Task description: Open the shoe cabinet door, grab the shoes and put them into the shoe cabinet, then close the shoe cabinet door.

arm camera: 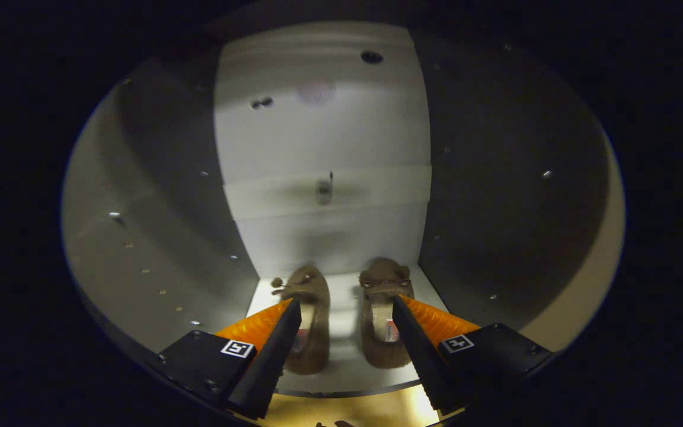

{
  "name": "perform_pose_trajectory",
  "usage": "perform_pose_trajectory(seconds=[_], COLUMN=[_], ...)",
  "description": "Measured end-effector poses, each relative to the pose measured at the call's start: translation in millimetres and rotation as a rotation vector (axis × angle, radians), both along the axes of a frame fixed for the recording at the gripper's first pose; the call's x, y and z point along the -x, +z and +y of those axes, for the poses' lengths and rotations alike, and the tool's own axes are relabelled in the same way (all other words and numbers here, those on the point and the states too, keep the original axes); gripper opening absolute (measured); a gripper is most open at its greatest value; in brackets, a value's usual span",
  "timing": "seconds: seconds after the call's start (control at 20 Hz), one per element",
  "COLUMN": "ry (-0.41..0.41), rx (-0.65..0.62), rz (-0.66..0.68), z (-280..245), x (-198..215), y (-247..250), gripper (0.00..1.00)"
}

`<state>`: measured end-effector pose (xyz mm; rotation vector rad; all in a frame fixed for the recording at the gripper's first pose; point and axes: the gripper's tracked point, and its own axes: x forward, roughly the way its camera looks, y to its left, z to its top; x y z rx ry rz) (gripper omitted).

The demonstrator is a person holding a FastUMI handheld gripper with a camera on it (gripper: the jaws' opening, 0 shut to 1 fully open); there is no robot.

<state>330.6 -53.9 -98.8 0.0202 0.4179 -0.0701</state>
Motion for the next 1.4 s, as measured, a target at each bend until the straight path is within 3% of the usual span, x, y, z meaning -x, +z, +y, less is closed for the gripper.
perform_pose_trajectory(seconds=[0.45, 1.05, 1.4], ry=[0.089, -0.094, -0.215], rx=[-0.008, -0.028, 0.006], rz=[-0.252, -0.313, -0.358], z=[36, -59, -162], x=[162, 359, 429], y=[67, 90, 119], gripper=[0.99, 0.98, 0.98])
